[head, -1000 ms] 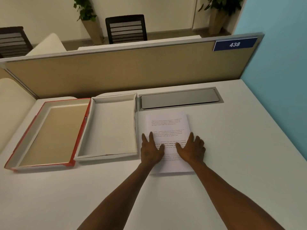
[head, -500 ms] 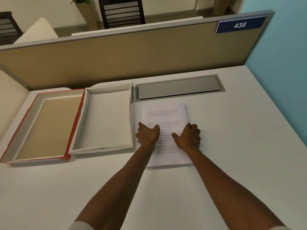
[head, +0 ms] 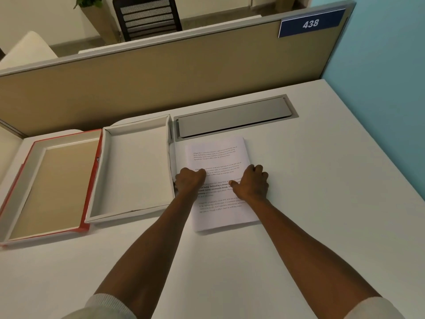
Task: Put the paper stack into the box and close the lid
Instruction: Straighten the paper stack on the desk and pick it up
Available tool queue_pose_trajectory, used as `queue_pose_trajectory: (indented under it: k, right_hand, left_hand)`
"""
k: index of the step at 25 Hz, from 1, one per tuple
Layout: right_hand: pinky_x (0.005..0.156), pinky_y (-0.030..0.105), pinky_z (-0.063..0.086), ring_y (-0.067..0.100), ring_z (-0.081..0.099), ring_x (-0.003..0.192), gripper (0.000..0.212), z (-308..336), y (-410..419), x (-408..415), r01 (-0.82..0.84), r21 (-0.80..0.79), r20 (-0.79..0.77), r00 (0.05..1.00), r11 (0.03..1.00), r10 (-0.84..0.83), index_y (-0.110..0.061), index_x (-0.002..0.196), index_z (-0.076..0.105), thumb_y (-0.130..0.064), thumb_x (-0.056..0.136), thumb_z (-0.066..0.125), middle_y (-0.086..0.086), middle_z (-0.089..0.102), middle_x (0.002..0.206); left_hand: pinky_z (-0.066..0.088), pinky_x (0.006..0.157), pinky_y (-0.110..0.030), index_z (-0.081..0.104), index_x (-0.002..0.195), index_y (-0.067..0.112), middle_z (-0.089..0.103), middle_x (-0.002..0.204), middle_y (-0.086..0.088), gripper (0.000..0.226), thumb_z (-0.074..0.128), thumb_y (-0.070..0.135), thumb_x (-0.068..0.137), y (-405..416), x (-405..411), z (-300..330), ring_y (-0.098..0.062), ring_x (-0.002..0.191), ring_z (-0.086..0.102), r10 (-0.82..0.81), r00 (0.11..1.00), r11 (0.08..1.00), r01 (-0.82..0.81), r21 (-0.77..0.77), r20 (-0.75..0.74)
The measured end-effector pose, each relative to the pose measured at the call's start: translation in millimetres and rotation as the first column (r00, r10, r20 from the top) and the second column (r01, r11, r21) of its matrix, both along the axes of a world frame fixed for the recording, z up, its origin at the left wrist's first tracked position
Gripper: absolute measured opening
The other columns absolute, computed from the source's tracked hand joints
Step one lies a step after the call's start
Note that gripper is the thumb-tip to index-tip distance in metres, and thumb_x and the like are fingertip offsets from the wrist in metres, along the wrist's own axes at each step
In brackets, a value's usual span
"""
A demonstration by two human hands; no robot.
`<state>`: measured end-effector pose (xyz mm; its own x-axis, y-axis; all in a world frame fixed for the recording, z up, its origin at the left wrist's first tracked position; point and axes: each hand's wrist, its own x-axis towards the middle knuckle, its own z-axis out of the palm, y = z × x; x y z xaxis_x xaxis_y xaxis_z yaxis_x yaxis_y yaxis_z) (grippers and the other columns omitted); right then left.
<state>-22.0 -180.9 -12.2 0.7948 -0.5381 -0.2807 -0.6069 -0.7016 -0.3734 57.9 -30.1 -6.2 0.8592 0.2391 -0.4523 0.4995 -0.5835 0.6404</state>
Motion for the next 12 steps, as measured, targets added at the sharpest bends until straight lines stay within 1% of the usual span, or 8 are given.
queue_pose_trajectory:
  k: [3, 4, 5, 6, 7, 8, 10, 12]
  right_hand:
    - [0.094, 0.045, 0.051, 0.033, 0.046, 0.124, 0.084, 0.5, -0.5, 0.7, 0.0, 0.0, -0.014, 1.0, 1.0, 0.0, -0.005, 0.138, 0.038, -0.055, 0.078, 0.072, 0.016, 0.043, 0.137]
    - [0.094, 0.045, 0.051, 0.033, 0.046, 0.124, 0.084, 0.7, -0.8, 0.9, 0.002, 0.002, -0.017, 1.0, 1.0, -0.002, -0.005, 0.138, 0.038, -0.055, 0.078, 0.072, 0.016, 0.043, 0.137]
    - [0.094, 0.045, 0.051, 0.033, 0.046, 0.124, 0.085, 0.9, -1.0, 1.2, 0.006, 0.002, -0.018, 1.0, 1.0, -0.005, -0.005, 0.138, 0.038, -0.055, 0.078, 0.072, 0.016, 0.043, 0.138]
    - [0.094, 0.044, 0.05, 0.033, 0.046, 0.124, 0.085, 1.0, -1.0, 1.4, 0.007, 0.002, -0.019, 1.0, 1.0, -0.007, -0.006, 0.138, 0.038, -0.055, 0.078, 0.072, 0.015, 0.043, 0.138]
    - [0.093, 0.044, 0.05, 0.033, 0.046, 0.124, 0.084, 0.8, -1.1, 1.2, 0.008, 0.001, -0.017, 1.0, 1.0, -0.008, -0.006, 0.138, 0.038, -0.055, 0.078, 0.072, 0.015, 0.043, 0.137]
    - [0.092, 0.044, 0.05, 0.032, 0.046, 0.123, 0.084, 0.6, -1.0, 1.2, 0.009, -0.001, -0.015, 1.0, 1.0, -0.009, -0.006, 0.138, 0.039, -0.055, 0.078, 0.072, 0.015, 0.044, 0.136]
    - [0.092, 0.044, 0.05, 0.032, 0.046, 0.123, 0.084, 0.1, -0.8, 1.6, 0.01, -0.004, -0.013, 1.0, 1.0, -0.01, -0.006, 0.137, 0.039, -0.055, 0.077, 0.073, 0.015, 0.044, 0.136]
    - [0.091, 0.044, 0.05, 0.032, 0.046, 0.122, 0.084, -0.3, -0.5, 1.8, 0.01, -0.003, -0.013, 1.0, 1.0, -0.01, -0.006, 0.137, 0.04, -0.054, 0.077, 0.073, 0.015, 0.044, 0.135]
  left_hand:
    - [0.057, 0.078, -0.038, 0.052, 0.083, 0.013, 0.065, 0.109, -0.012, 0.025, 0.067, 0.034, 0.084, 1.9, 2.3, 0.0, -0.025, 0.084, 0.061, 0.009, 1.0, 1.0, -0.009, 0.002, -0.007]
    - [0.057, 0.08, -0.039, 0.054, 0.087, 0.011, 0.063, 0.113, -0.013, 0.027, 0.067, 0.035, 0.084, 1.1, 1.6, 0.6, -0.026, 0.088, 0.061, 0.017, 1.0, 1.0, -0.017, 0.001, -0.02]
    - [0.056, 0.084, -0.04, 0.056, 0.097, 0.009, 0.059, 0.119, -0.013, 0.033, 0.067, 0.037, 0.084, -0.6, 0.3, 1.1, -0.028, 0.096, 0.06, 0.021, 0.999, 1.0, -0.021, 0.014, -0.036]
    - [0.054, 0.088, -0.041, 0.055, 0.111, 0.009, 0.053, 0.126, -0.013, 0.043, 0.067, 0.04, 0.084, -2.6, -1.7, 1.1, -0.031, 0.107, 0.057, 0.015, 0.999, 0.999, -0.012, 0.05, -0.052]
    - [0.053, 0.091, -0.042, 0.051, 0.122, 0.01, 0.048, 0.13, -0.013, 0.053, 0.066, 0.044, 0.084, -5.0, -4.5, 1.0, -0.033, 0.115, 0.053, -0.005, 0.998, 0.996, 0.011, 0.091, -0.058]
    - [0.052, 0.094, -0.045, 0.046, 0.13, 0.012, 0.045, 0.133, -0.013, 0.061, 0.066, 0.046, 0.084, -7.4, -7.0, 1.1, -0.034, 0.12, 0.05, -0.029, 0.998, 0.992, 0.035, 0.121, -0.051]
    - [0.051, 0.099, -0.049, 0.04, 0.135, 0.014, 0.045, 0.136, -0.014, 0.067, 0.068, 0.046, 0.083, -11.3, -9.7, 0.7, -0.035, 0.123, 0.049, -0.047, 0.999, 0.992, 0.048, 0.119, -0.014]
    - [0.054, 0.095, -0.049, 0.038, 0.135, 0.014, 0.052, 0.133, -0.013, 0.066, 0.069, 0.044, 0.084, -12.7, -10.0, 1.4, -0.033, 0.117, 0.056, -0.043, 0.999, 0.997, 0.042, 0.07, 0.02]
